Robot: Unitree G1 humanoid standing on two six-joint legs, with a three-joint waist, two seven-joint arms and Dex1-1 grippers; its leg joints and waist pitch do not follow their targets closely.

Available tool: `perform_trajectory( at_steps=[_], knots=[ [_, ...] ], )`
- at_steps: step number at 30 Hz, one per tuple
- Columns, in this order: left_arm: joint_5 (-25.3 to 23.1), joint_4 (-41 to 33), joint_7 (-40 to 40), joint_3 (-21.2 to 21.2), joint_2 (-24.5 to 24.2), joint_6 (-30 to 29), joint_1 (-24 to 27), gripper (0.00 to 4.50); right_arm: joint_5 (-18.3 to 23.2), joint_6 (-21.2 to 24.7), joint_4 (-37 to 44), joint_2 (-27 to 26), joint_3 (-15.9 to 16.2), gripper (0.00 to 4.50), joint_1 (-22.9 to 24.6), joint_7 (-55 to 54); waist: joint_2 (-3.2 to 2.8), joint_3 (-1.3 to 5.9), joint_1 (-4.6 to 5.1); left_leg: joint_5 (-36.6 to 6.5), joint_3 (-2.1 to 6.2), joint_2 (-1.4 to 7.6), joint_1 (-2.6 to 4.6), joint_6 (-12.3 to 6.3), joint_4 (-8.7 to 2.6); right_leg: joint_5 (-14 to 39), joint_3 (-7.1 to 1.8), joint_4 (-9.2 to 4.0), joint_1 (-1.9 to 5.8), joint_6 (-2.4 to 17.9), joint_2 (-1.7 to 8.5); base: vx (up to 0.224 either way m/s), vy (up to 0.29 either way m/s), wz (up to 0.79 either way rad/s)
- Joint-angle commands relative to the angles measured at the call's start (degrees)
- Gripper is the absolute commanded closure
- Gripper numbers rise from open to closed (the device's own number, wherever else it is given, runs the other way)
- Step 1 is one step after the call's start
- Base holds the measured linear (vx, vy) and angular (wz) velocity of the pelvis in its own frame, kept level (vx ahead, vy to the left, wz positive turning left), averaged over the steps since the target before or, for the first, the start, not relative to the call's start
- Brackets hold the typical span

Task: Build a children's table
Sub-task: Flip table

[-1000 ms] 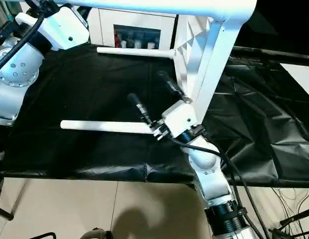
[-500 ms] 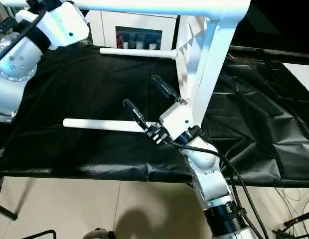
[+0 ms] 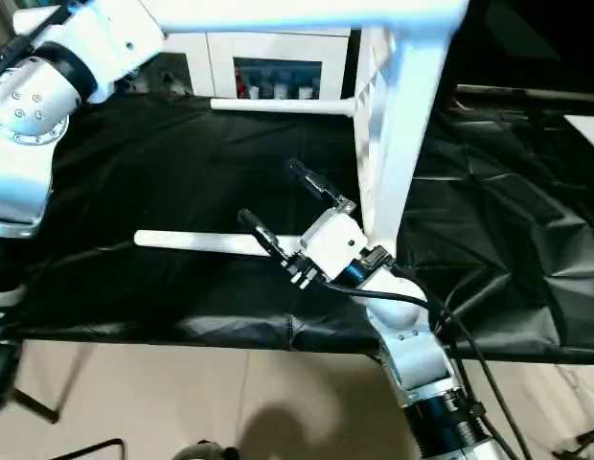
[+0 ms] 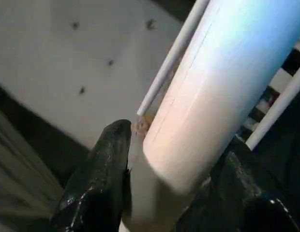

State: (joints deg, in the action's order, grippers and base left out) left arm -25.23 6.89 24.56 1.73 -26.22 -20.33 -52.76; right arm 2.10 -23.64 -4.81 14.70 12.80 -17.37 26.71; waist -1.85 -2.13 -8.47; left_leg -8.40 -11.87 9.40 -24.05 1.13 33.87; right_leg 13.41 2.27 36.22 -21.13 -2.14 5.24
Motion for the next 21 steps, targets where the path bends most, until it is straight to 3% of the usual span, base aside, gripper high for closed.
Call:
perform_trajectory(
  at_steps=[1, 7, 9, 13, 16, 21],
  knots=[
    [12.85, 2.48, -2.64, -9.72, 5.97, -10.92, 1.32, 2.29, 0.17, 1.00, -0.33, 0.78, -0.82, 0.50, 0.01, 0.86, 1.64, 2.94, 0.18, -15.82, 2.55, 3.82, 2.35, -2.42, -4.26, 12.09, -2.00, -4.99, -0.02, 10.01, 3.76, 0.000, 0.000, 0.00],
    [14.24, 0.43, -3.66, -12.12, 8.02, -12.21, 1.91, 2.29, 0.11, 1.27, -0.15, 1.28, -1.44, 0.50, 0.02, 1.05, 1.78, 2.93, -0.05, -15.99, 2.53, 3.69, 2.23, -3.33, -4.17, 12.80, -1.87, -5.25, -0.01, 10.40, 3.80, 0.000, 0.000, 0.00],
    [14.98, -1.07, -4.45, -13.65, 9.54, -12.20, 2.52, 2.29, -0.07, 2.16, -0.43, 0.63, -2.28, 0.50, 0.52, -0.66, 1.36, 3.11, -0.07, -16.59, 2.69, 3.94, 2.45, -2.60, -4.34, 12.22, -1.88, -5.18, -0.20, 10.30, 3.65, 0.000, 0.000, 0.00],
    [16.05, -3.85, -6.38, -15.89, 12.46, -12.38, 4.60, 2.40, -2.19, 2.01, -1.70, -0.99, -4.80, 0.50, 0.84, -6.79, 1.89, 3.28, 0.27, -18.46, 2.80, 4.12, 2.79, -0.19, -4.84, 6.97, -1.78, -4.78, -0.24, 10.46, 3.27, 0.000, 0.000, 0.00],
    [16.10, -6.51, -8.67, -16.78, 15.11, -12.66, 8.07, 2.45, 3.06, 3.40, -1.62, -4.22, -7.67, 0.23, 2.41, -9.44, 2.30, 3.34, 0.31, -15.60, 2.76, 4.18, 2.44, -1.79, -4.65, 0.57, -1.80, -4.36, 0.19, 10.47, 3.47, 0.000, 0.000, 0.00],
    [16.75, -9.24, -10.98, -16.37, 17.25, -12.19, 12.62, 2.57, 4.72, 2.77, -1.72, -6.48, -9.39, 0.00, 4.63, -11.58, 2.72, 3.34, 0.35, -13.75, 2.59, 4.00, 2.21, -3.27, -4.35, -0.26, -1.75, -4.41, 0.42, 9.99, 3.49, 0.000, 0.000, 0.00]
  ],
)
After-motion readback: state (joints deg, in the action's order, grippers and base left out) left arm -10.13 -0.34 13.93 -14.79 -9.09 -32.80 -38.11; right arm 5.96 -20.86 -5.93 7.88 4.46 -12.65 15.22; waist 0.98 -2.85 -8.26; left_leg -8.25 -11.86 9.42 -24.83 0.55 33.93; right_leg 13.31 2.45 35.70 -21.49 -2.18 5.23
